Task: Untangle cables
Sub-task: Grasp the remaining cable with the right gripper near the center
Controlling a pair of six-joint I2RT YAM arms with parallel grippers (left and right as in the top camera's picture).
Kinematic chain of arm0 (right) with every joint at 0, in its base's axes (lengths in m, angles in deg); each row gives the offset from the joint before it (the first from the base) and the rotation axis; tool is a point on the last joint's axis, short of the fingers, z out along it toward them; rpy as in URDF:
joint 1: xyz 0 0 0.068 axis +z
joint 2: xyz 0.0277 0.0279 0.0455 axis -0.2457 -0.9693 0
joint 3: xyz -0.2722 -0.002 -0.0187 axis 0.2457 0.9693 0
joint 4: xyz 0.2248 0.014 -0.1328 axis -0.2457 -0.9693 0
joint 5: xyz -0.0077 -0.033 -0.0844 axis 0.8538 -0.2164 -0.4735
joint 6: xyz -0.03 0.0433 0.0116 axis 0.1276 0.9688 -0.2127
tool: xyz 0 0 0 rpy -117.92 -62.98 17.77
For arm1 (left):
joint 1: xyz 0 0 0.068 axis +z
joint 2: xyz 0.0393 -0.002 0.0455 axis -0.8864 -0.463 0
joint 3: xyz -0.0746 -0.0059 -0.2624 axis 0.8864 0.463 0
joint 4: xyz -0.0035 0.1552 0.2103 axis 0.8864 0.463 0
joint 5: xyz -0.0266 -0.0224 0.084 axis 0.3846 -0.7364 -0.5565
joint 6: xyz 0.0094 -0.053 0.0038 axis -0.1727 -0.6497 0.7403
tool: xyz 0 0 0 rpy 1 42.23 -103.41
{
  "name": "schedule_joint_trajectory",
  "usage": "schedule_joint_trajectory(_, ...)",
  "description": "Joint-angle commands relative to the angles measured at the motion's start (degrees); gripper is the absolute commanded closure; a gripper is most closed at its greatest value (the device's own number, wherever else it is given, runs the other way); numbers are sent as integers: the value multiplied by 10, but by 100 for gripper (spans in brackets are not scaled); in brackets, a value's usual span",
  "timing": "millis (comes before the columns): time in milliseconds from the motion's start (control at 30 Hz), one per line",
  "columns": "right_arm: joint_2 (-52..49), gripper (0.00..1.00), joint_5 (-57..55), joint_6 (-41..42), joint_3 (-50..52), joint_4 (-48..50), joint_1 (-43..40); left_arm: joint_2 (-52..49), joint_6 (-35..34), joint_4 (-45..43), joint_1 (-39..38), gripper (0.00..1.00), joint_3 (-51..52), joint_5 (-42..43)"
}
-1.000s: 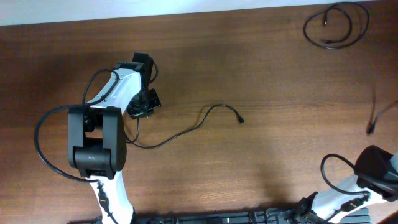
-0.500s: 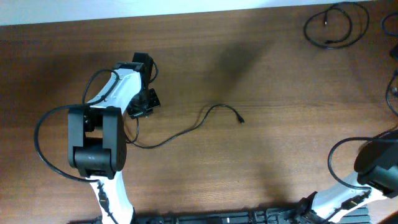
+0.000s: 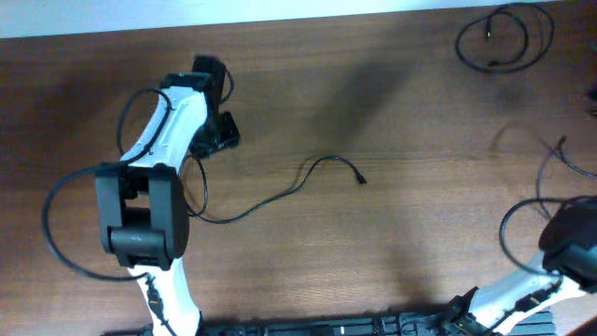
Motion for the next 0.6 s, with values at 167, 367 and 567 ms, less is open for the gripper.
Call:
schedule_joint_trajectory(167, 27, 1, 286, 11, 44, -49, 290, 219, 5, 20, 26, 1, -72, -60)
schedule_joint_trajectory(367, -17, 1, 345, 26, 238, 217, 622, 370, -31, 54, 212, 1, -71, -67)
schedule_joint_trajectory(567, -84, 1, 252, 39, 292, 516, 823, 374, -31, 155, 246, 1, -71, -58)
